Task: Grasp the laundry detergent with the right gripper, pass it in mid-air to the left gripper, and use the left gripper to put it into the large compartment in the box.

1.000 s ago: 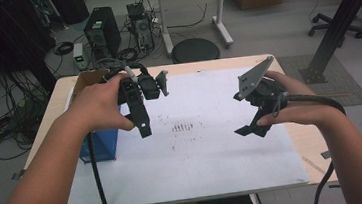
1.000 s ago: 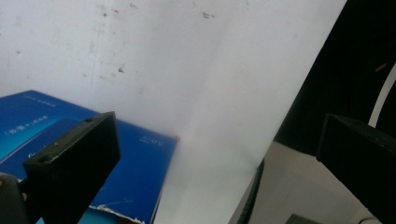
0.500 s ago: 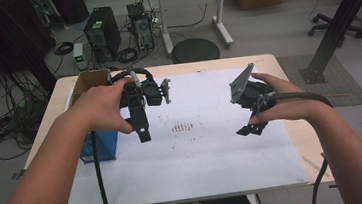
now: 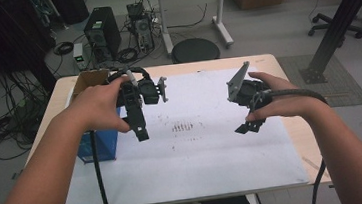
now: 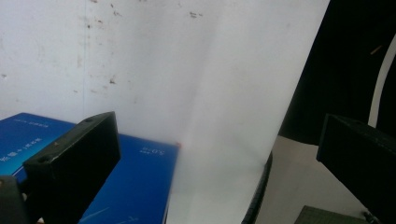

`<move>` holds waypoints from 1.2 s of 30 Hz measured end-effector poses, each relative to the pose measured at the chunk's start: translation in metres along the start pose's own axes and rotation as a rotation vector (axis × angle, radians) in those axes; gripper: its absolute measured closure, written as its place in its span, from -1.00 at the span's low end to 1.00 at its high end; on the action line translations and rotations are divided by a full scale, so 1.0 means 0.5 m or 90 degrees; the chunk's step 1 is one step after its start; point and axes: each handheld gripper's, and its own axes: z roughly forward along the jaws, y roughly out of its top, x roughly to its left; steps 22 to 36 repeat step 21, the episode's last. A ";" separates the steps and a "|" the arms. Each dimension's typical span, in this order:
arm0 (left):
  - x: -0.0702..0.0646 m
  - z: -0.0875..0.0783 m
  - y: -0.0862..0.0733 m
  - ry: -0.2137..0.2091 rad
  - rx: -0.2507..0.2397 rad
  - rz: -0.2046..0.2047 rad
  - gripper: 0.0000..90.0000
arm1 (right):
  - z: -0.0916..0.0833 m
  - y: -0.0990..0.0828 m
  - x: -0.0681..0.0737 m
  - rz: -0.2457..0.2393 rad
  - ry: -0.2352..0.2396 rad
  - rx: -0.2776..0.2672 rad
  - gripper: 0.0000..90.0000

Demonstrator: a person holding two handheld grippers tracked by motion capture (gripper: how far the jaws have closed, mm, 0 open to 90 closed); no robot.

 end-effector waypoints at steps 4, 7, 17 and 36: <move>0.001 -0.001 0.000 0.001 0.007 0.004 -1.00 | 0.000 0.003 0.000 0.000 0.000 -0.002 -0.92; 0.000 0.000 0.001 0.002 0.006 0.006 -1.00 | 0.000 0.003 0.000 0.001 0.001 -0.001 -0.92; 0.002 0.003 0.005 0.000 0.002 0.011 -1.00 | -0.002 0.002 -0.002 0.002 -0.001 -0.006 -0.92; 0.003 0.004 0.005 -0.001 0.003 0.009 -1.00 | -0.002 0.002 -0.002 0.004 -0.002 -0.006 -0.92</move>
